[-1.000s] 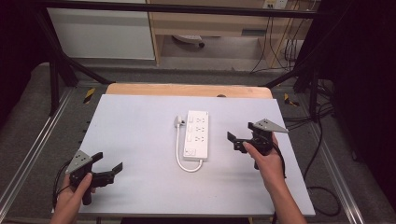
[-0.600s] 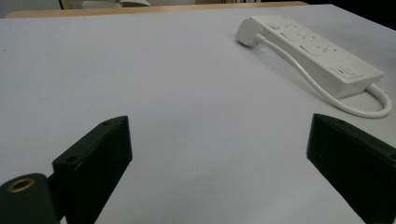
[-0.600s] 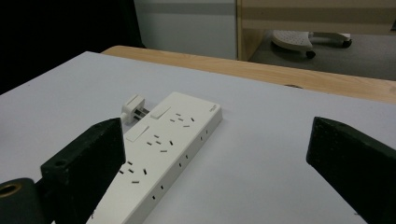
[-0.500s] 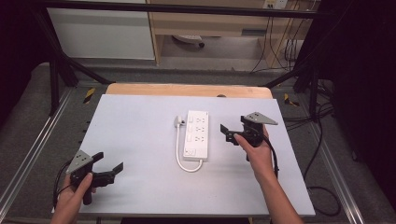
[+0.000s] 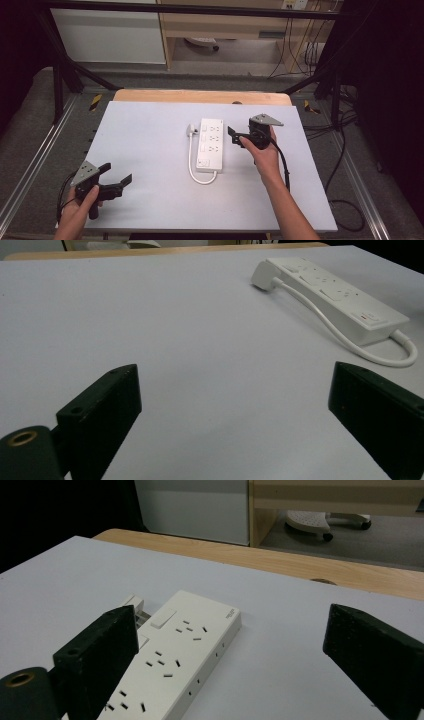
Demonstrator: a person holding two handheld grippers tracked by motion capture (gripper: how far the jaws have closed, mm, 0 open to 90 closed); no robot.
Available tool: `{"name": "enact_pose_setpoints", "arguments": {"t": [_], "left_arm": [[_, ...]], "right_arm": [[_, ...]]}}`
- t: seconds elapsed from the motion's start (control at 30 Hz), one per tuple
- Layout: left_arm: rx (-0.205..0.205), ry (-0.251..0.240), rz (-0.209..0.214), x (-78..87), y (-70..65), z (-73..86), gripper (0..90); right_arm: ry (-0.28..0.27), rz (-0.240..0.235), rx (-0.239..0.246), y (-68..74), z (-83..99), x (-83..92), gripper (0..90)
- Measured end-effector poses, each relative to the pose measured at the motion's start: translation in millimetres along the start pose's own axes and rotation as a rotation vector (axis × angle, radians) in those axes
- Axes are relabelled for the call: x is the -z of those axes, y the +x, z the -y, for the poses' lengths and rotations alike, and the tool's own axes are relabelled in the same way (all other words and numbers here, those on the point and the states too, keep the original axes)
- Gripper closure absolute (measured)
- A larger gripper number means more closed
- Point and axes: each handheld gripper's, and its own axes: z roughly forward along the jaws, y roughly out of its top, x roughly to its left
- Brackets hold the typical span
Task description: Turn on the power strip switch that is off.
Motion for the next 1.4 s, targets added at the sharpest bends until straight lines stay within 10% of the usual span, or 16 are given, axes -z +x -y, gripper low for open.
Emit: {"name": "enact_pose_setpoints", "arguments": {"t": [1.4], "left_arm": [[0.007,-0.004,0.004,0.6,1.3,-0.1,6.9]], "right_arm": [[-0.068,0.015,-0.019,16.9,-3.3,-59.2,74.4]]}}
